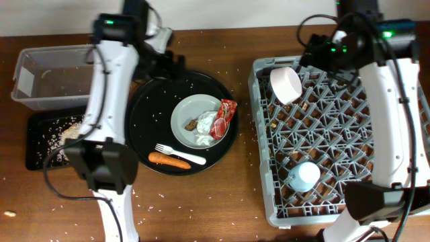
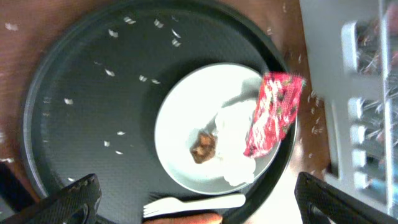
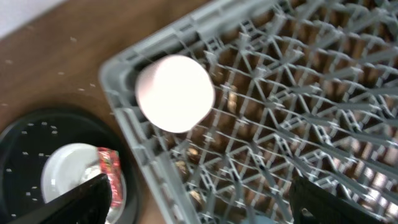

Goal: Sort waste into correct bins and load items into the dishwasher rack
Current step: 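Grasp the red snack wrapper and tissue on the plate with the left gripper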

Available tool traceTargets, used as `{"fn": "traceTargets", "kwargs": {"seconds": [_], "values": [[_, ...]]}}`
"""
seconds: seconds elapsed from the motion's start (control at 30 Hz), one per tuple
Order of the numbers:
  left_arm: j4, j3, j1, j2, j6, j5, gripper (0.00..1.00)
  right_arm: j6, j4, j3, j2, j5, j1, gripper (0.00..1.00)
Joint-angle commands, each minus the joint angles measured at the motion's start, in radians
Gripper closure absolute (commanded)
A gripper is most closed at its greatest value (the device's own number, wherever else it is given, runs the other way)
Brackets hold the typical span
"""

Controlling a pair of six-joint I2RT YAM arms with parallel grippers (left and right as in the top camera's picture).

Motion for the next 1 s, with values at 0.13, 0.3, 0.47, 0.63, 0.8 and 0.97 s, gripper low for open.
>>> {"fn": "traceTargets", "kwargs": {"seconds": [0.13,0.3,0.47,0.63,0.8,0.97], "values": [[-0.007,-0.129,-0.148,-0.006,0.045,-0.121,0.01,-0.118,-0.024,-0.023,0.022,-0.009,-0.027,0.09],[0.072,-0.314,-0.148,-0.006,0.114,-0.120,0.01,-0.159,-0.025,-0.026,0.023,-0.009,-0.027,0.08],[0.157,-0.366,-0.148,-0.005,0.166,-0.121,0.01,-0.165,-0.028,-0.035,0.033,0.012,-0.027,0.05],[0.279,-0.425,-0.199,-0.002,0.280,-0.117,0.01,-0.165,-0.033,-0.039,0.033,0.044,-0.028,0.05],[0.335,-0.463,-0.291,0.008,0.359,-0.124,0.01,-0.165,-0.035,-0.039,0.033,0.044,-0.028,0.05],[0.359,-0.470,-0.315,0.067,0.353,-0.140,0.06,-0.165,-0.045,-0.039,0.033,0.044,-0.028,0.05]]}}
